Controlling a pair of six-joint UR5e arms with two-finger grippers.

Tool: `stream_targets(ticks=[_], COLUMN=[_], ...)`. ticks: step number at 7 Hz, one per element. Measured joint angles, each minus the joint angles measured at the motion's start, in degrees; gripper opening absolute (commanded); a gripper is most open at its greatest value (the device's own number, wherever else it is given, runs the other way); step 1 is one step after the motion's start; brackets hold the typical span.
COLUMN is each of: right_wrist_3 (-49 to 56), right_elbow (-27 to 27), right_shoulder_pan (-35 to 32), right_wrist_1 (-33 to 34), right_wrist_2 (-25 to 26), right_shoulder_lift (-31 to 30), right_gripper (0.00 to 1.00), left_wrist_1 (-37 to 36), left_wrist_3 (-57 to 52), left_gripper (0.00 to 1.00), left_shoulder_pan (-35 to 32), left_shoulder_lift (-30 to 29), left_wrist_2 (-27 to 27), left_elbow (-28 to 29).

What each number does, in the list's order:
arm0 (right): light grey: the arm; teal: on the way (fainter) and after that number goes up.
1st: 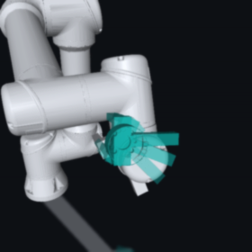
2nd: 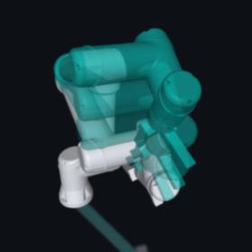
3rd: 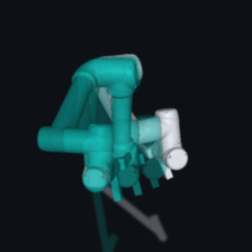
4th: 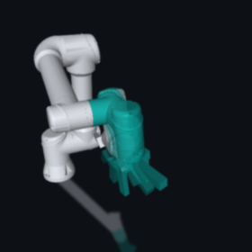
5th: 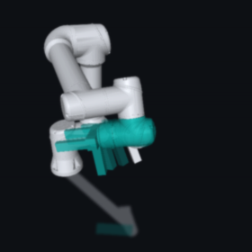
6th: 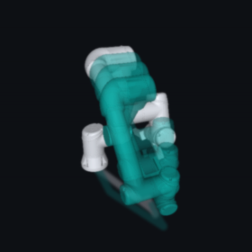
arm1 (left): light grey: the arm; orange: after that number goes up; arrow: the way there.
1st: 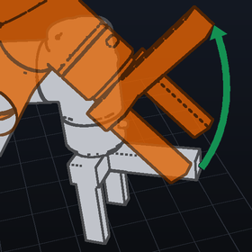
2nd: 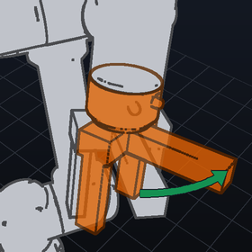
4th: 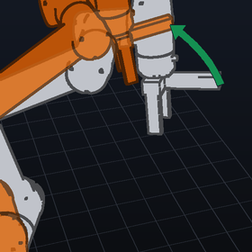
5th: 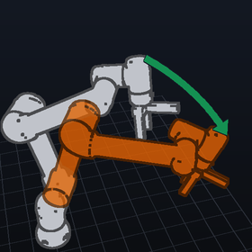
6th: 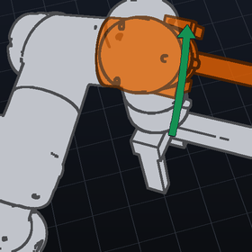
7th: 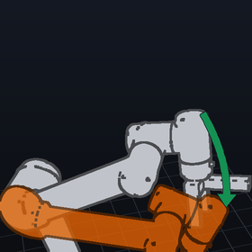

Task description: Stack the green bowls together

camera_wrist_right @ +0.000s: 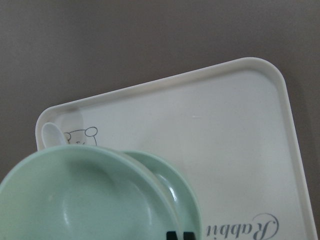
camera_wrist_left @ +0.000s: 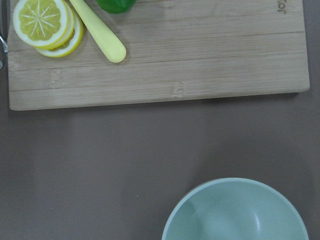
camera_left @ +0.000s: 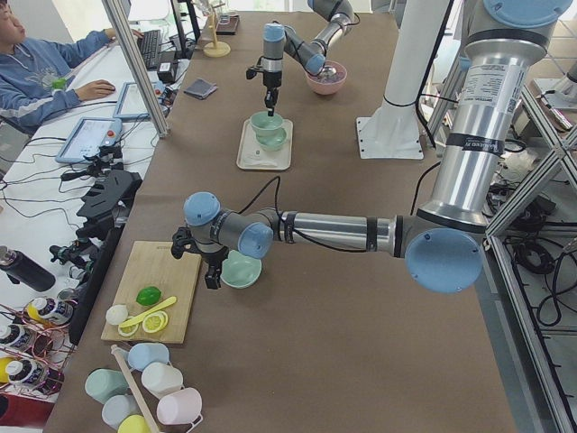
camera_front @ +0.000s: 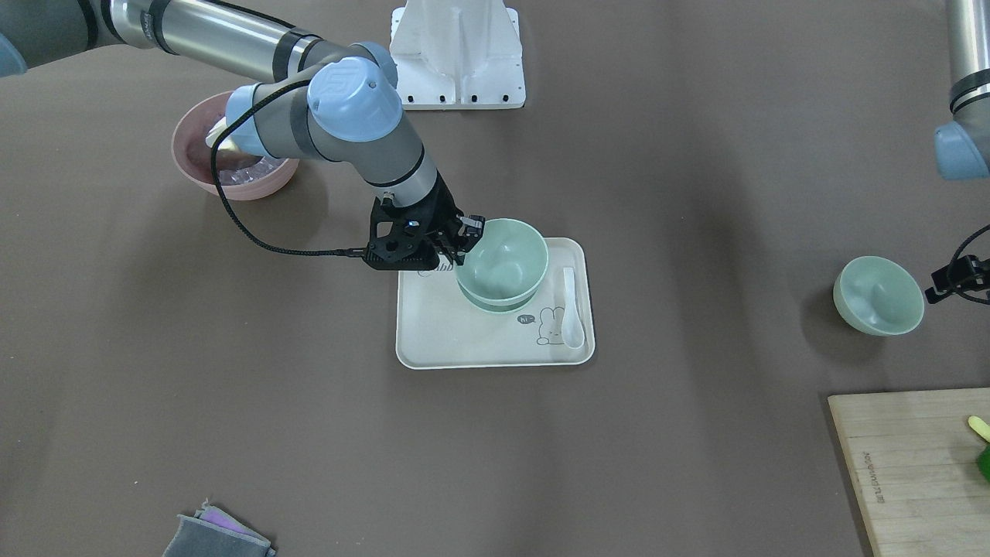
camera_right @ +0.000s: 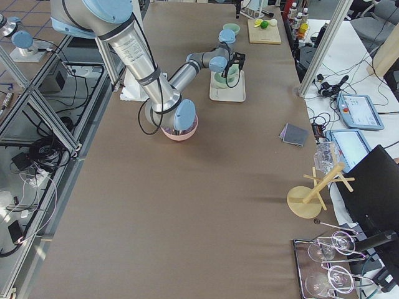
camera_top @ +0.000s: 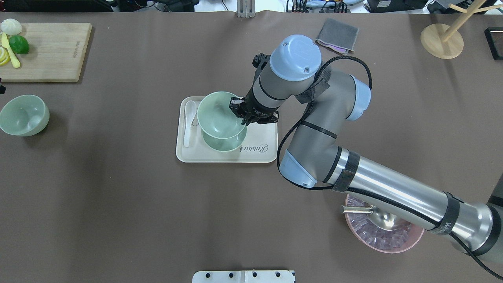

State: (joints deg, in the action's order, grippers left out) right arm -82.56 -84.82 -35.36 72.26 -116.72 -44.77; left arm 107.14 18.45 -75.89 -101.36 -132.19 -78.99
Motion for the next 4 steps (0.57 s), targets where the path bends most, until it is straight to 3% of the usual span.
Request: stream_targets(ticks=[4], right_wrist_3=[-0.2], right_elbow=[1.4], right_shoulder_pan=[1.0], right_wrist_1=[-0.1], right_wrist_2=[0.0], right_shoulder_lift=[0.6], right_gripper=[0.00], left_wrist_1=[0.0], left_wrist_3=[0.3], left_gripper=[0.97], left_shoulder_pan=[0.4], left_shoulder_lift=[-0.3], left_wrist_2=[0.0], left_elbow=[1.0])
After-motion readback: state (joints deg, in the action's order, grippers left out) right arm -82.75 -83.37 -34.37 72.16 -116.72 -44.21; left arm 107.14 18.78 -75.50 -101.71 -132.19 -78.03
